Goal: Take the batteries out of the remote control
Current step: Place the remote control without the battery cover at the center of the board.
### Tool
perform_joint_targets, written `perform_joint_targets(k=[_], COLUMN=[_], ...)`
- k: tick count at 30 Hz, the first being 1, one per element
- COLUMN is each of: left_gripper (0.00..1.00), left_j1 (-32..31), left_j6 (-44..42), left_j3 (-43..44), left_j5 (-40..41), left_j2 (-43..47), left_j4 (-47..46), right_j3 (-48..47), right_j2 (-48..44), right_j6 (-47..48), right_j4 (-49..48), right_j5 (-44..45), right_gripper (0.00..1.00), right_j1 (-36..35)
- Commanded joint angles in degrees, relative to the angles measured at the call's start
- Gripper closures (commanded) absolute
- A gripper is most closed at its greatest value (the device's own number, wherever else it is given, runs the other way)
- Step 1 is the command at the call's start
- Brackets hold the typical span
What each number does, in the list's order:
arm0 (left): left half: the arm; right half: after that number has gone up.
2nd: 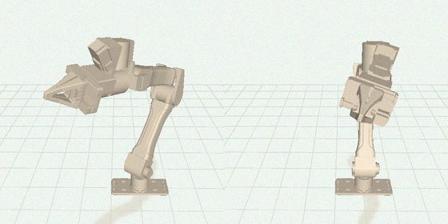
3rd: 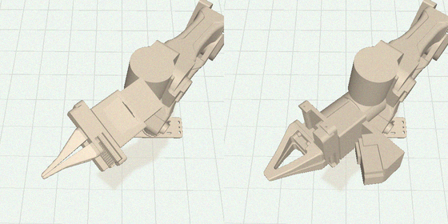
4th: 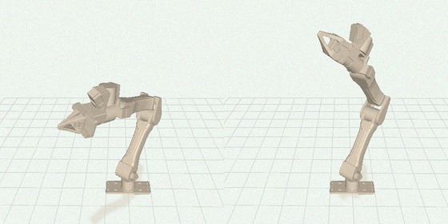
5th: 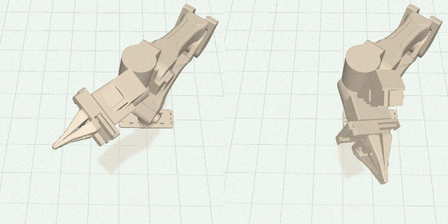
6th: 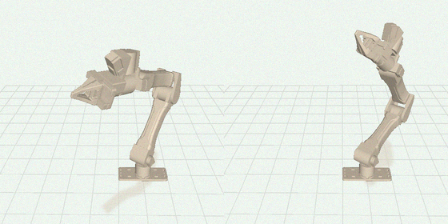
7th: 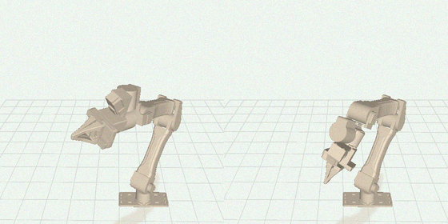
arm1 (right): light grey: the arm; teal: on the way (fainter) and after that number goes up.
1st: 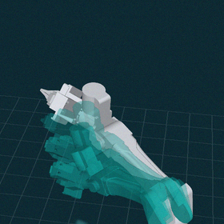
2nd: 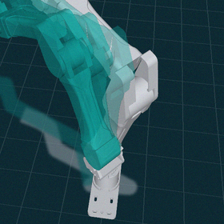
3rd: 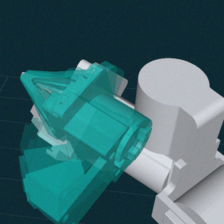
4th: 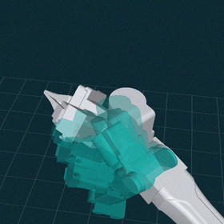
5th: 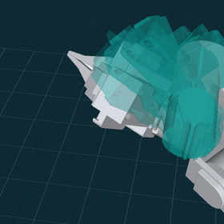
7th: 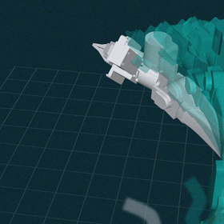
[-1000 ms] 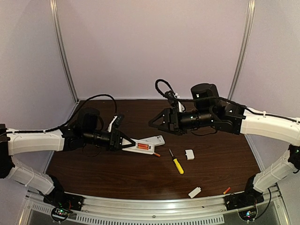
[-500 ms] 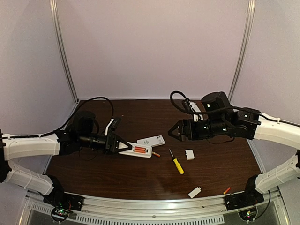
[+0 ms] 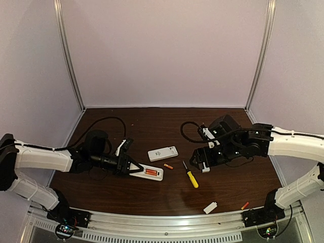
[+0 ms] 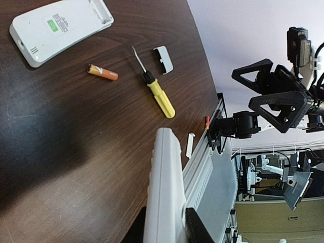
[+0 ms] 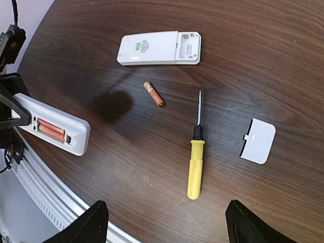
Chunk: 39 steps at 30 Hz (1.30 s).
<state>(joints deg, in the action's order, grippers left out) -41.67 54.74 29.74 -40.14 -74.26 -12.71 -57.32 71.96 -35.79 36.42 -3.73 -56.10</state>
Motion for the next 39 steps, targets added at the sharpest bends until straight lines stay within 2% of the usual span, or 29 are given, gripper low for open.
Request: perform_joint_targets(k=[1, 8, 13, 27, 30, 33, 34, 39], left_gripper=[1.00, 1.00, 0.98, 0.54, 0.38, 0.06, 0.03, 0.03], left_j1=[-0.1, -0.6, -0.7, -0.8, -0.8, -0.8, -0.8, -0.7], left_j6=[2.3, 4.2, 4.4, 4.2, 3.3, -0.7, -1.8, -5.8], left_j3=[-2.4, -4.1, -4.9, -6.6, -6.0, -3.8, -3.2, -1.2], left_j5=[-3.0, -4.5, -4.9, -5.7, -5.6, -3.9, -3.2, -0.5], left_j2=[-4.1, -10.8, -13.4, -17.6, -18.0, -17.2, -16.5, -13.8], left_j4=[-11.6, -17.8, -18.3, -18.5, -16.3, -8.5, -5.9, 2.6], right_j3=[1.1, 1.2, 1.5, 3.7, 3.7, 3.6, 3.6, 3.7], right_j2=[3.6, 8.3, 10.2, 14.2, 15.0, 15.8, 16.0, 17.3], right_j6=[-0.3, -0.8, -0.6, 0.0, 0.3, 0.7, 0.9, 2.9], right_j4=[3.8, 5.4, 5.9, 3.3, 2.6, 1.8, 1.7, 0.6], right_j5=[3.5, 6.0, 6.7, 5.2, 4.8, 4.5, 4.5, 4.0], right_gripper=[0.19, 0.19, 0.19, 0.19, 0.19, 0.19, 0.19, 0.19], right_j1=[-2.1, -4.6, -5.3, -6.0, -6.0, -6.0, -6.0, -6.0])
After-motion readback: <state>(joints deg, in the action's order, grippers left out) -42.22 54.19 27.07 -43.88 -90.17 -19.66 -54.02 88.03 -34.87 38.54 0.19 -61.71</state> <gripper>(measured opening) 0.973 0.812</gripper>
